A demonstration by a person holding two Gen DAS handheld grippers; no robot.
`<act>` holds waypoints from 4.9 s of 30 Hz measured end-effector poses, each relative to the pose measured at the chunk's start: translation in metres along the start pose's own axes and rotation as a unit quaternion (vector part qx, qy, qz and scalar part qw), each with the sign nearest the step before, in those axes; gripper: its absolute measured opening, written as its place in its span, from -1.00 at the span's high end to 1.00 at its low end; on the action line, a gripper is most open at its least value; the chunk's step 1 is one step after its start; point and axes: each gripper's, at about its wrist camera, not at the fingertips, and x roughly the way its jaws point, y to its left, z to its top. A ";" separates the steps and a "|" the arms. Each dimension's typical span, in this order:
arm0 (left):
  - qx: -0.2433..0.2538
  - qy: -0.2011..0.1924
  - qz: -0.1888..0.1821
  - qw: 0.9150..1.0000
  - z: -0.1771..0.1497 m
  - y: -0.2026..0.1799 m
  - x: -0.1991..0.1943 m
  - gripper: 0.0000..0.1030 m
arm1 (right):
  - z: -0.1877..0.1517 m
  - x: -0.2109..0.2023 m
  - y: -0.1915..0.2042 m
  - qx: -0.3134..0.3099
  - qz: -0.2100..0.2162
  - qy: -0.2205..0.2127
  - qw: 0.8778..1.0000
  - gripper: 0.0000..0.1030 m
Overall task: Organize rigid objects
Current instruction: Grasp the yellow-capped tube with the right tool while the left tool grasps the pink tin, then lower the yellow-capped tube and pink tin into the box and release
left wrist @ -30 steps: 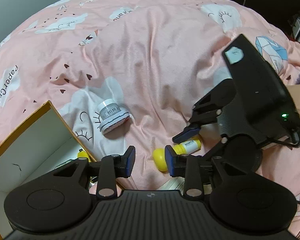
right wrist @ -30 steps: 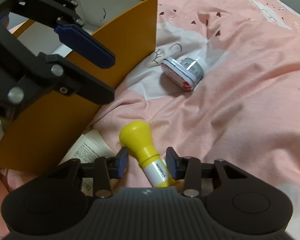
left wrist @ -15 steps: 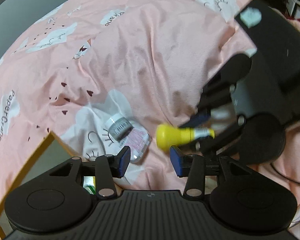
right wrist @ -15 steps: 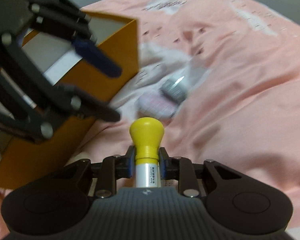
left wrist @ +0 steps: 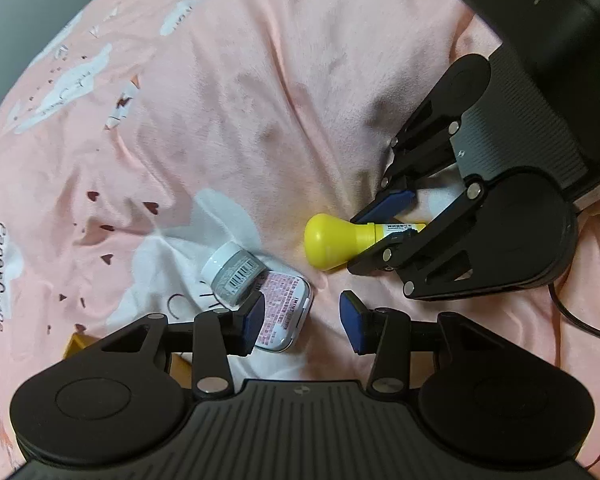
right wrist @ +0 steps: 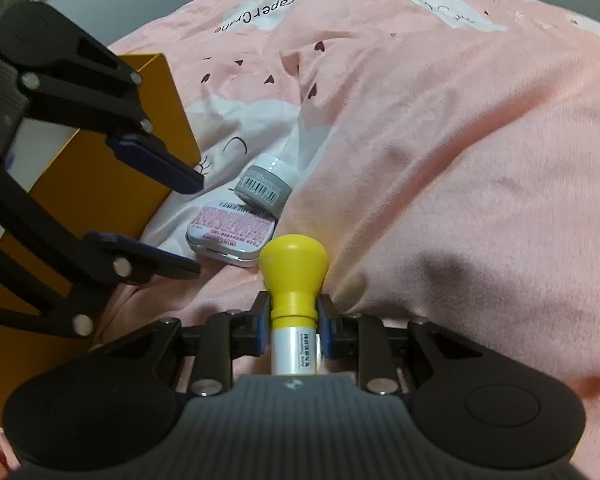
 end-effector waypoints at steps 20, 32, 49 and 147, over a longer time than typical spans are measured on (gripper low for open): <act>0.104 0.092 -0.022 0.990 0.021 -0.002 0.049 -0.01 | 0.000 0.000 -0.023 0.057 0.054 -0.008 0.997 0.56; 0.139 0.134 0.050 0.980 0.027 -0.023 0.090 -0.14 | 0.000 0.002 -0.025 0.068 0.064 -0.018 0.995 0.55; 0.102 0.099 0.071 0.987 0.019 -0.004 0.083 0.51 | 0.003 0.006 -0.019 0.068 0.063 -0.027 0.995 0.43; -0.115 0.075 0.120 0.983 -0.125 0.087 -0.008 0.60 | 0.131 -0.030 0.124 -0.139 -0.069 -0.052 0.986 0.34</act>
